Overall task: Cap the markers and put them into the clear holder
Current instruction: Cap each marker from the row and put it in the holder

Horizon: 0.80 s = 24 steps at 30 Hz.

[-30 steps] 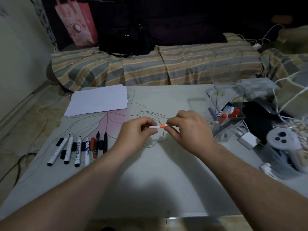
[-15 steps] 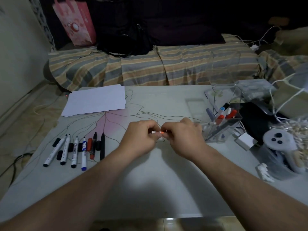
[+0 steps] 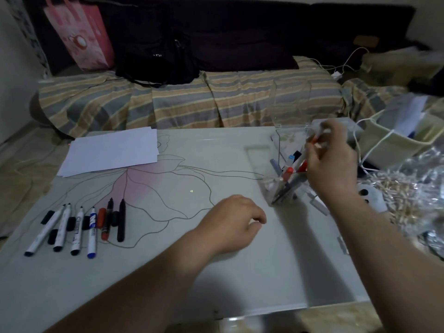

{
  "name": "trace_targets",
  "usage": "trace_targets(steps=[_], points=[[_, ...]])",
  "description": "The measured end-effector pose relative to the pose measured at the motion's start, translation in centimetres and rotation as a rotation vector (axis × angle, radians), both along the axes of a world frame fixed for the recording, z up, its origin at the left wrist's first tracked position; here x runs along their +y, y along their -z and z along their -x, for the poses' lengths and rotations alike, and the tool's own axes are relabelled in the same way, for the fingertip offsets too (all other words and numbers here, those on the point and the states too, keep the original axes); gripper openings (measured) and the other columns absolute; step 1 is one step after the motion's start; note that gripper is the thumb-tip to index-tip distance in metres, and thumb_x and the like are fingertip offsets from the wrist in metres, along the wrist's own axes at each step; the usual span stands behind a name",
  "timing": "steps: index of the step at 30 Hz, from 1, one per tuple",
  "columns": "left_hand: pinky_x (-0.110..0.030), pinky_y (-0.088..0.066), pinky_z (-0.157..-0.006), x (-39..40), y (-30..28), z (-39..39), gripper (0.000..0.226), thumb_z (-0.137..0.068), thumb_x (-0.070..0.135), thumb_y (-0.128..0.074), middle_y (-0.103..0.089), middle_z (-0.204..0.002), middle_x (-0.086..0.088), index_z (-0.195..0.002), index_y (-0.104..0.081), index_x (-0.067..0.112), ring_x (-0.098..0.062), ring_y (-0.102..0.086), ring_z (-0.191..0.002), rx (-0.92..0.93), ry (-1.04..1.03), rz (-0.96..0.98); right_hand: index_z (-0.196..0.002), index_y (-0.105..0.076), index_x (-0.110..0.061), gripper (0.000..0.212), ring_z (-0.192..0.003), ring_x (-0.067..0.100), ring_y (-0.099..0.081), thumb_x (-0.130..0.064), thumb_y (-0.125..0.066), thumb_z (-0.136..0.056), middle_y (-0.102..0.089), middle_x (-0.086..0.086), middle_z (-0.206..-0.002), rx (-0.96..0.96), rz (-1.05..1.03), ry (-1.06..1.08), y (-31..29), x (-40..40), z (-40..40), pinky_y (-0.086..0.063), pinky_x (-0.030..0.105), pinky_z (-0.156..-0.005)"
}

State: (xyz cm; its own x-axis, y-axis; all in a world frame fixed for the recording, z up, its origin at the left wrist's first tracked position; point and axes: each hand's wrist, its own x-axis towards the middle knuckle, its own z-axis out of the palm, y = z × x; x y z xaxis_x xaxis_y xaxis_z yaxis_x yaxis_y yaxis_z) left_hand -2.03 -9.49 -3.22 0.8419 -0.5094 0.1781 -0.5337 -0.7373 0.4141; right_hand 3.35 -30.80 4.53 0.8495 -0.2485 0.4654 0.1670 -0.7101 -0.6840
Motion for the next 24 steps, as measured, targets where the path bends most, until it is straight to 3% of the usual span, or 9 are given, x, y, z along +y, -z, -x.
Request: trace_targets(steps=[5, 7, 11, 14, 17, 19, 24], points=[[-0.033, -0.045, -0.097, -0.5, 0.9, -0.7, 0.021, -0.093, 0.03, -0.056, -0.071, -0.109, 0.011, -0.106, -0.072, 0.031, -0.015, -0.057, -0.105, -0.025, -0.031, 0.008, -0.105, -0.063, -0.021, 0.008, -0.093, 0.031, -0.059, -0.024, -0.058, -0.099, -0.061, -0.001, -0.084, 0.125, 0.379, -0.123, 3.5, -0.9, -1.1, -0.051, 0.045, -0.077], [-0.033, -0.044, -0.098, 0.1, 1.0, -0.9, 0.021, -0.093, 0.03, -0.056, -0.071, -0.111, 0.012, -0.107, -0.072, 0.031, -0.015, -0.057, -0.106, -0.009, -0.059, -0.003, -0.099, -0.068, -0.021, 0.015, -0.104, 0.031, -0.049, -0.027, -0.055, -0.101, -0.054, -0.009, -0.081, 0.191, 0.432, -0.114, 4.2, -1.2, -1.6, -0.046, 0.047, -0.084], [-0.032, -0.045, -0.097, 3.1, 1.1, -1.3, 0.021, -0.092, 0.031, -0.056, -0.07, -0.108, 0.014, -0.105, -0.072, 0.033, -0.012, -0.056, -0.107, 0.048, -0.15, -0.019, -0.113, -0.073, -0.018, 0.024, -0.11, 0.034, -0.043, -0.013, -0.056, -0.097, -0.064, 0.004, -0.117, 0.104, 0.382, -0.046, 4.4, -1.4, -1.8, -0.038, 0.043, -0.089], [-0.031, -0.048, -0.092, 7.1, 0.7, -1.7, 0.019, -0.091, 0.029, -0.06, -0.069, -0.1, 0.013, -0.103, -0.074, 0.032, -0.012, -0.058, -0.102, 0.114, -0.291, -0.002, -0.119, -0.072, -0.02, 0.027, -0.108, 0.034, -0.045, -0.017, -0.056, -0.097, -0.061, 0.006, -0.117, -0.036, 0.366, -0.013, 3.5, 0.8, -1.2, -0.04, 0.045, -0.087], [-0.028, -0.049, -0.089, 12.3, 0.3, -1.4, 0.021, -0.091, 0.023, -0.061, -0.067, -0.102, 0.012, -0.103, -0.076, 0.033, -0.012, -0.062, -0.099, 0.179, -0.462, 0.021, -0.112, -0.074, -0.014, 0.025, -0.103, 0.032, -0.053, -0.015, -0.057, -0.094, -0.064, 0.008, -0.106, -0.107, 0.39, -0.238, 4.0, 5.7, -0.3, -0.041, 0.041, -0.091], [-0.029, -0.05, -0.091, 16.2, 0.4, -0.6, 0.027, -0.093, 0.018, -0.057, -0.067, -0.109, 0.011, -0.104, -0.076, 0.034, -0.013, -0.063, -0.1, 0.191, -0.583, 0.014, -0.11, -0.074, -0.016, 0.023, -0.103, 0.031, -0.057, -0.015, -0.059, -0.092, -0.065, 0.007, -0.105, -0.019, 0.424, -0.45, 5.4, 10.1, 0.7, -0.044, 0.038, -0.092], [-0.031, -0.052, -0.089, 23.9, 0.7, 1.9, 0.039, -0.094, 0.005, -0.052, -0.067, -0.122, 0.0, -0.108, -0.076, 0.032, -0.02, -0.063, -0.103, 0.194, -0.846, 0.0, -0.124, -0.064, -0.026, 0.031, -0.121, 0.027, -0.051, -0.031, -0.048, -0.098, -0.056, 0.001, -0.128, 0.268, 0.542, -0.831, 9.2, 20.4, 3.6, -0.05, 0.041, -0.096]])
